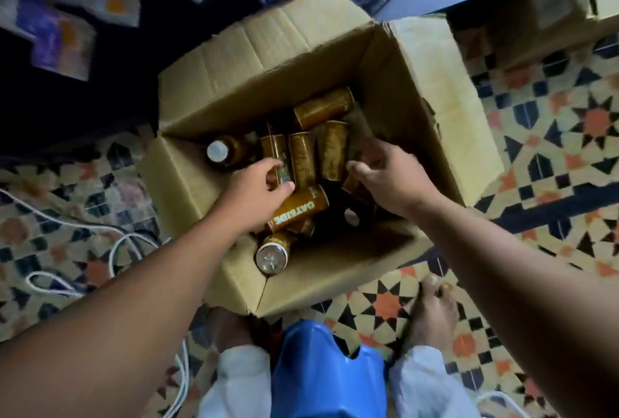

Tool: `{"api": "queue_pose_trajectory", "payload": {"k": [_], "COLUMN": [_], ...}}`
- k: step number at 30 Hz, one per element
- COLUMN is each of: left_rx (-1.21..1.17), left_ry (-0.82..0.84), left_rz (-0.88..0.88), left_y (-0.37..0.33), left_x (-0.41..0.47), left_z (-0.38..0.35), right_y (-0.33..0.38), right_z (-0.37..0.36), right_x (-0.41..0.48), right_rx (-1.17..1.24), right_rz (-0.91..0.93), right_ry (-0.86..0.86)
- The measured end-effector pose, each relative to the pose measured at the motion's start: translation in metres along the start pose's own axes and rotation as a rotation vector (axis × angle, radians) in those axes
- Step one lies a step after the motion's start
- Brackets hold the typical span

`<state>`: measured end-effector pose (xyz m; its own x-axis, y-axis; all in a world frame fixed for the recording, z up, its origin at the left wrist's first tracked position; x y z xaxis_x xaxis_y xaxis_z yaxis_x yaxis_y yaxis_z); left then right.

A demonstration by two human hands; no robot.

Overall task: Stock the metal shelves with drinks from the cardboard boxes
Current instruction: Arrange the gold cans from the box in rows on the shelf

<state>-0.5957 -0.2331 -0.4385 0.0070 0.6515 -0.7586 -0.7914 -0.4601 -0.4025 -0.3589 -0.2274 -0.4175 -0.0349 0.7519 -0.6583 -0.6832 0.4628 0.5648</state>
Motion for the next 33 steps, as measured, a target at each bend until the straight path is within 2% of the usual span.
{"api": "queue_pose_trajectory", "payload": {"k": [3, 6, 10, 14, 18, 21, 25, 28, 30, 33], "left_rx": [-0.006, 0.001, -0.051, -0.097, -0.214, -0.23, -0.118, -0.087, -0.218, -0.359], "left_ry": [-0.103, -0.142, -0.105, -0.227, -0.294, -0.453, -0.804, -0.941, -0.898, -0.87], "left_rz": [-0.049, -0.104, -0.166, -0.122, 0.001, -0.088, -0.29, -0.174, -0.058, -0.001], "left_y": [-0.005, -0.02, -0.028, -0.014, 0.004, -0.004, -0.016, 0.0, 0.012, 0.014], "left_x": [0.031, 0.057, 0.083, 0.085, 0.073, 0.057, 0.003, -0.025, -0.024, -0.015], "left_z": [0.003, 0.0, -0.017, -0.016, -0.017, -0.004, 0.019, 0.03, 0.031, 0.032], "right_y": [-0.016, -0.033, -0.04, -0.028, -0.024, -0.02, -0.021, -0.024, -0.015, -0.007], "right_z": [0.001, -0.015, -0.033, -0.046, -0.065, -0.077, -0.084, -0.086, -0.081, -0.066], "right_x": [0.024, 0.035, 0.05, 0.065, 0.077, 0.088, 0.097, 0.098, 0.085, 0.068], "right_rx": [0.163, 0.235, 0.331, 0.351, 0.38, 0.289, 0.171, 0.263, 0.366, 0.523], "right_rz": [-0.061, -0.123, -0.091, -0.023, -0.037, -0.04, -0.057, -0.036, 0.02, 0.057], "right_ry": [-0.115, -0.086, -0.055, -0.027, -0.051, -0.055, -0.096, -0.128, -0.138, -0.158]}}
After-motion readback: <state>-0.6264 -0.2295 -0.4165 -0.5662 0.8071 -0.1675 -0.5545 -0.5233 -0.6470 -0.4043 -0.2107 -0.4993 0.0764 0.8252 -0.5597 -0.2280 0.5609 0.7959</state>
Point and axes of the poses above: each hand's wrist, its own x-axis towards the middle knuckle, its own z-axis out of the back of the hand, y = z × x, the point moved 7 cm from there along x, towards the middle knuckle, and after that the axes turned 4 degrees about z, right-handed, at the moved point
